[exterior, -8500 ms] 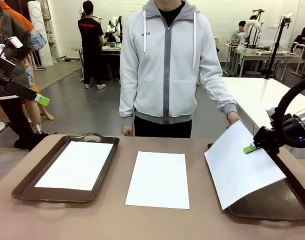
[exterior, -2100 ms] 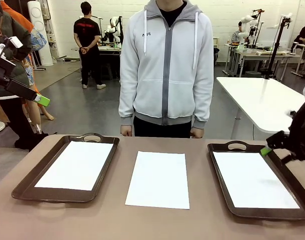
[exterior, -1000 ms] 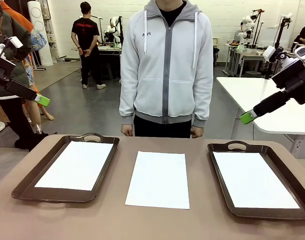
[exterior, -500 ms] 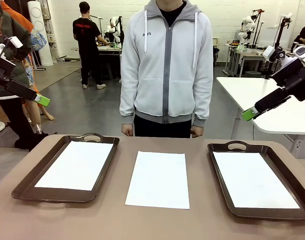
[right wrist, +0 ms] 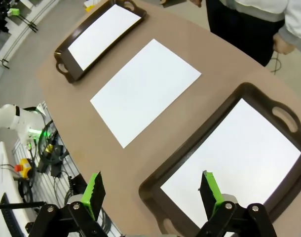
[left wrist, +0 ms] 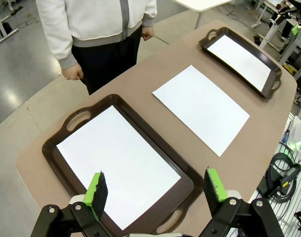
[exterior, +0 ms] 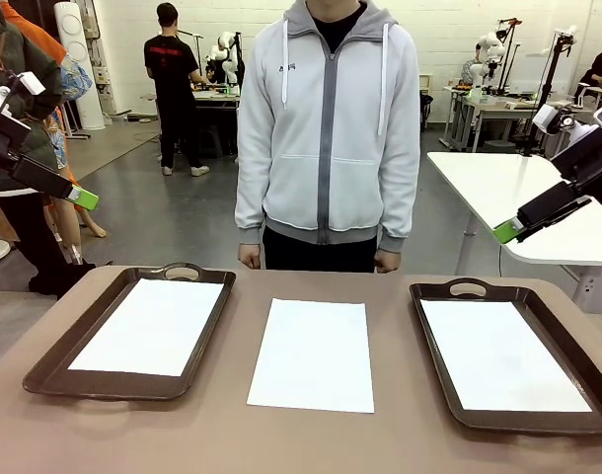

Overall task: Sort the A4 documents.
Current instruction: Receive the A4 Paper.

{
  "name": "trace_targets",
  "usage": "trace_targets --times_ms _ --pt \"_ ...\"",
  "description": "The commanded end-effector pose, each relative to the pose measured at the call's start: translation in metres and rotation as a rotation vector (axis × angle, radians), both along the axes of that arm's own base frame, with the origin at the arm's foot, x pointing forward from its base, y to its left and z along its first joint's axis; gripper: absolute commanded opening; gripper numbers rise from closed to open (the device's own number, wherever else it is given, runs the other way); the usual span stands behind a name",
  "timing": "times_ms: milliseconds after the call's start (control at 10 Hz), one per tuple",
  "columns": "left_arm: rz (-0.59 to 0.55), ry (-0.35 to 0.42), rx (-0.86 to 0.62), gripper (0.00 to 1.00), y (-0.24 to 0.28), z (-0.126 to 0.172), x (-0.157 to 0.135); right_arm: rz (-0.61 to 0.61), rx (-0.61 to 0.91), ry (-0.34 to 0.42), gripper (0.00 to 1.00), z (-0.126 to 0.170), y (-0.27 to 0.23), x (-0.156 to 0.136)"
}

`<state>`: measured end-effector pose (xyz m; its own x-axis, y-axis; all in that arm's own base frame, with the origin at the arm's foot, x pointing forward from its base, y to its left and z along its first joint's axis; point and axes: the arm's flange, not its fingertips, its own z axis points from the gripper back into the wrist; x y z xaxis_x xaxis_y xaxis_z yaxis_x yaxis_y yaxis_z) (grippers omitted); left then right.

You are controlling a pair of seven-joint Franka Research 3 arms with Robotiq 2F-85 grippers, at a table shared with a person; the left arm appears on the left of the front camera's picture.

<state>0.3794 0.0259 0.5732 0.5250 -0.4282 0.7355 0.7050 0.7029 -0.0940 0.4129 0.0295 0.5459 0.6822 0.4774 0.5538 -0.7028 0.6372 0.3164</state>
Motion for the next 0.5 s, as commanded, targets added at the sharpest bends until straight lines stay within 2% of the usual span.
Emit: trace_targets --times_ms 0,400 --pt "-0.007 -0.005 0.014 1.0 -0.0002 -0.0018 -0.0001 -0.016 -0.013 0.008 1.0 0.0066 -0.0043 0.0009" --pt "-0.007 -0.005 0.014 1.0 -0.0002 -0.0018 -0.0001 -0.011 0.001 -0.004 1.0 0.0019 -0.0043 -0.0005"
